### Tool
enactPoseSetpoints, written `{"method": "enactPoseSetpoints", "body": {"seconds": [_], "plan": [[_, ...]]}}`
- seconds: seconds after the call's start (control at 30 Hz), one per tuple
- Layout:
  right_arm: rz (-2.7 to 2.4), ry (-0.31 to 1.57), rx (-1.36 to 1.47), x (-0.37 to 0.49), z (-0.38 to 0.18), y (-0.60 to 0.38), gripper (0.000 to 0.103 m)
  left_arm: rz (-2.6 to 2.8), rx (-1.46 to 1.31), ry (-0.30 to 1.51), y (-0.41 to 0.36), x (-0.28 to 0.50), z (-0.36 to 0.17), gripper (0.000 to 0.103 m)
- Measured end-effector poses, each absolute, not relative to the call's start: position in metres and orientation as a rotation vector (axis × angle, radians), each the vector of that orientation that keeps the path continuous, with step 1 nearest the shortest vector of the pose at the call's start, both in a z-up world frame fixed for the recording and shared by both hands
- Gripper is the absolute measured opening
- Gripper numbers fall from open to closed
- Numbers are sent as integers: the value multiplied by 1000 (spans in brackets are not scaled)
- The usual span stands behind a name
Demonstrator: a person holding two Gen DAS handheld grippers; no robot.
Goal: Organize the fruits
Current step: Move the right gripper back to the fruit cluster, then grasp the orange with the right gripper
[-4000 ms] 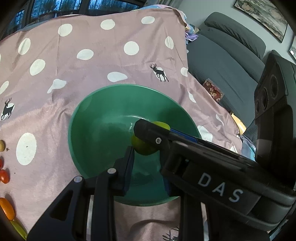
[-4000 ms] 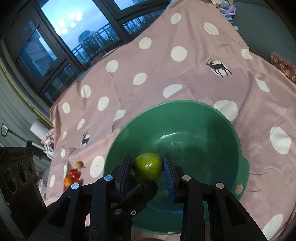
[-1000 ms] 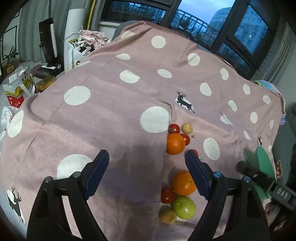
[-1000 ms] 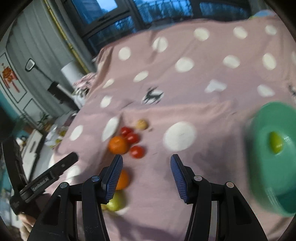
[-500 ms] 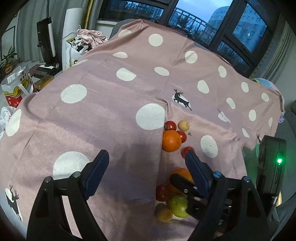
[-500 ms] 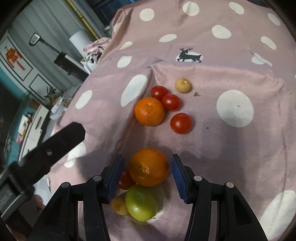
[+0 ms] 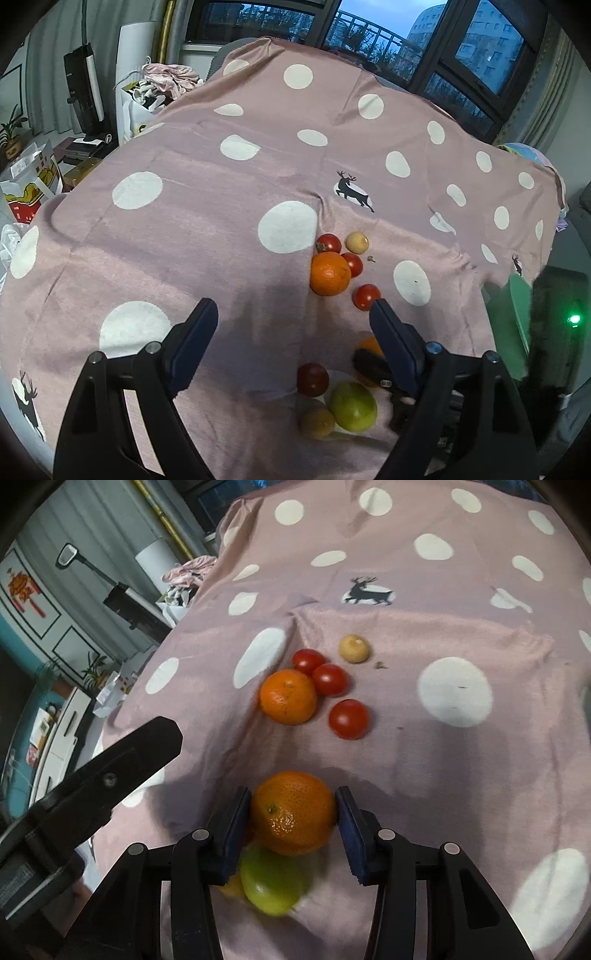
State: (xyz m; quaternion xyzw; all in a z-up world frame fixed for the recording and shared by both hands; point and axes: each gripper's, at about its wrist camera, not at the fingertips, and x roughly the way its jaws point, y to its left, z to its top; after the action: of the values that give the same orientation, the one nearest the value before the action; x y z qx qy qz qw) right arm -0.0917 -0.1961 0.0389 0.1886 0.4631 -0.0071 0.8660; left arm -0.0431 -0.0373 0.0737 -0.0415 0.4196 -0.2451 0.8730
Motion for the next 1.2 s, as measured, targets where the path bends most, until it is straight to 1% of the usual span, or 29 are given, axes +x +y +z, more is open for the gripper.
{"method": "enactPoseSetpoints", "body": {"seconds": [0.13,0.43,0.6,0.67,0.97,1.07,1.2], "plan": [[-29,967,397,-109,45,-212,47,-542,-86,887,-44,-47,73,84],[-124,1081,367,-120,33,-242,47,-621,-29,910,-73,-64,66,83],[-116,1085,412,-124,34,-253,48,-642,-15,932,-79,-67,62,83],[-124,1050,437,-130,41,-260,48,-666,-24,942,-80,-69,62,82],[-101,908,666,-149,54,-292,48,-841,8,992,-109,-95,58,73],[-67,908,715,-147,51,-292,48,-880,52,1017,-125,-104,50,69],[-84,951,682,-139,45,-286,48,-906,74,1064,-140,-109,37,64]]}}
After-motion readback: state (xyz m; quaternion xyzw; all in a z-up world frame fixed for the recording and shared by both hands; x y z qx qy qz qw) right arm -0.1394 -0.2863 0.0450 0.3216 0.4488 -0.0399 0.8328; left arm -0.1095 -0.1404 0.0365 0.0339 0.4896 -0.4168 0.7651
